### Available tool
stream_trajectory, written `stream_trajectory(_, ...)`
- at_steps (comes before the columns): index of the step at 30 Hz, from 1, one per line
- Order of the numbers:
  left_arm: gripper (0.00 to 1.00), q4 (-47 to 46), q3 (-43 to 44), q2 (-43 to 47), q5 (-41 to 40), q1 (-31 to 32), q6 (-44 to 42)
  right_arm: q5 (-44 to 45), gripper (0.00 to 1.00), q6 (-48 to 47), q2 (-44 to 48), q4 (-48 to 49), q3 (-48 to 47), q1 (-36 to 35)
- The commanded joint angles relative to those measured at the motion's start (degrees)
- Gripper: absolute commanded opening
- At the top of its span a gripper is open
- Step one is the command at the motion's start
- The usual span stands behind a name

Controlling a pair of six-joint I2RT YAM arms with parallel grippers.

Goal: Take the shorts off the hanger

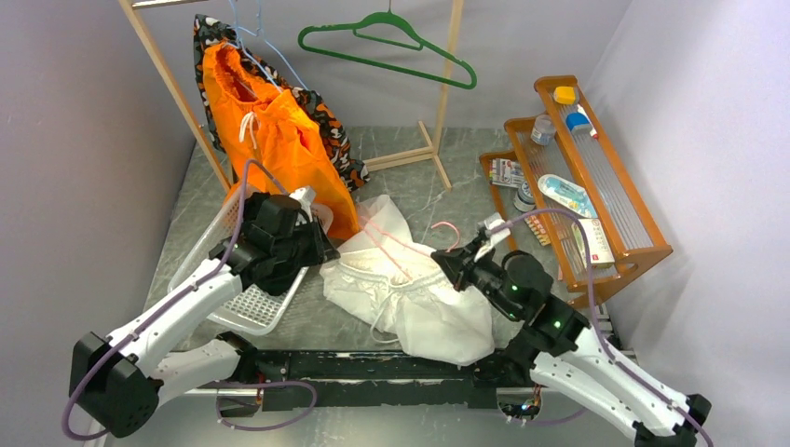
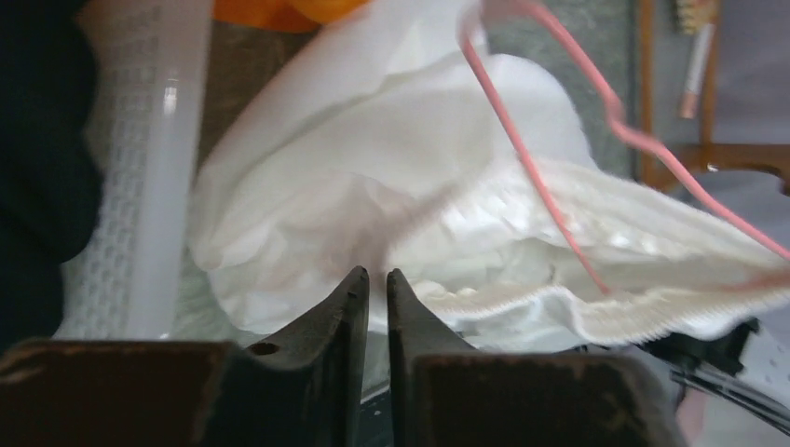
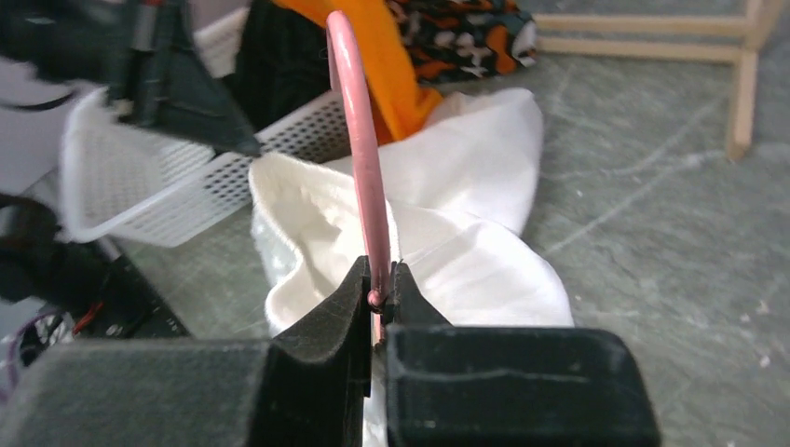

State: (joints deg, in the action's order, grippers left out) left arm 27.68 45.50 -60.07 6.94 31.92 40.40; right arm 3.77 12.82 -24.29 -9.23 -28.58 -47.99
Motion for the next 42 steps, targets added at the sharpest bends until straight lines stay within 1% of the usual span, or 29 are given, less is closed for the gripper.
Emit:
stream_trajectory(1, 0.25, -7.8, -0.7, 2.0, 10.4, 0.5, -4.0, 13.0, 0.00, 7.1, -8.0, 2.2, -3.6, 0.1)
stream_trajectory(3, 0.36, -6.1, 0.8, 2.0, 9.5, 2.1, -4.9, 15.2, 0.00, 10.5, -11.7, 3.3, -4.5, 0.0)
stream_trajectory(5, 0.45, -5.2, 2.0, 2.5, 6.8, 5.3, -4.7, 14.6, 0.00, 12.0, -15.0, 5.7, -4.7, 0.1)
stream_trajectory(7, 0.56, -6.2, 2.5, 3.2, 5.0, 8.3, -3.1, 12.7, 0.00, 12.7, -18.2, 8.9, -4.6, 0.1)
stream_trajectory(8, 0.60, -7.5, 2.5, 3.2, 4.5, 9.6, -1.9, 12.0, 0.00, 13.2, -19.4, 9.6, -4.7, 0.1)
stream_trajectory(9, 0.61, -9.4, 2.4, 3.1, 3.9, 11.1, -0.4, 11.2, 0.00, 13.9, -20.3, 10.1, -4.9, 0.0)
stream_trajectory(12, 0.63, -14.2, 1.6, 1.8, -0.5, 14.6, 6.1, 9.6, 0.00, 15.3, -21.8, 11.3, -4.5, 0.0)
stream_trajectory(13, 0.66, -16.9, 0.4, 1.6, -2.3, 15.4, 10.1, 9.4, 0.00, 15.6, -21.8, 11.5, -4.2, -0.1)
stream_trajectory(14, 0.69, -20.8, -1.7, 1.7, -4.2, 16.3, 15.0, 9.1, 0.00, 15.4, -21.8, 11.9, -3.8, -0.1)
stream_trajectory(15, 0.71, -26.8, -6.0, 1.8, -5.1, 16.7, 20.7, 9.0, 0.00, 15.5, -21.6, 12.2, -3.1, 0.0)
stream_trajectory(16, 0.71, -32.4, -9.0, 1.8, -5.8, 16.8, 24.0, 9.0, 0.00, 15.4, -21.1, 12.6, -2.6, -0.1)
stream_trajectory(17, 0.72, -36.7, -11.1, 1.2, -6.8, 16.8, 29.4, 8.7, 0.00, 15.2, -20.8, 12.9, -2.0, -0.1)
stream_trajectory(19, 0.72, -41.8, -11.9, -1.7, -8.2, 17.0, 33.4, 8.1, 0.00, 14.6, -19.5, 12.9, -1.4, -0.1)
stream_trajectory(24, 0.72, -40.3, -5.7, -8.6, -10.1, 17.8, 36.2, 7.5, 0.00, 13.6, -16.2, 12.7, 0.6, 0.0)
stream_trajectory(27, 0.73, -43.1, -5.1, -9.3, -12.6, 19.1, 37.3, 6.6, 0.00, 13.0, -15.8, 12.3, 1.0, 0.0)
stream_trajectory(31, 0.74, -44.3, -5.4, -8.7, -14.6, 20.3, 38.5, 6.1, 0.00, 12.6, -16.9, 11.7, 0.7, -0.1)
stream_trajectory(34, 0.73, -42.7, -4.9, -10.6, -14.7, 20.3, 40.6, 4.3, 0.00, 12.4, -17.0, 13.9, 1.0, 0.0)
stream_trajectory(37, 0.73, -38.7, -1.1, -14.5, -13.2, 20.3, 39.4, 2.5, 0.00, 13.5, -15.5, 16.1, 2.5, 0.0)
stream_trajectory(38, 0.71, -35.1, 1.3, -15.6, -12.8, 20.3, 38.7, 2.5, 0.00, 13.9, -14.8, 16.3, 3.3, 0.0)
stream_trajectory(40, 0.63, -29.7, 4.7, -17.0, -12.3, 20.3, 36.5, 2.1, 0.00, 14.4, -13.1, 16.6, 5.2, 0.0)
stream_trajectory(41, 0.57, -28.9, 5.4, -17.1, -12.7, 20.3, 35.9, 1.8, 0.00, 14.5, -12.4, 16.6, 5.7, -0.1)
stream_trajectory(42, 0.46, -29.4, 5.5, -16.8, -13.4, 20.4, 35.4, 1.4, 0.00, 14.7, -11.9, 16.6, 6.1, -0.1)
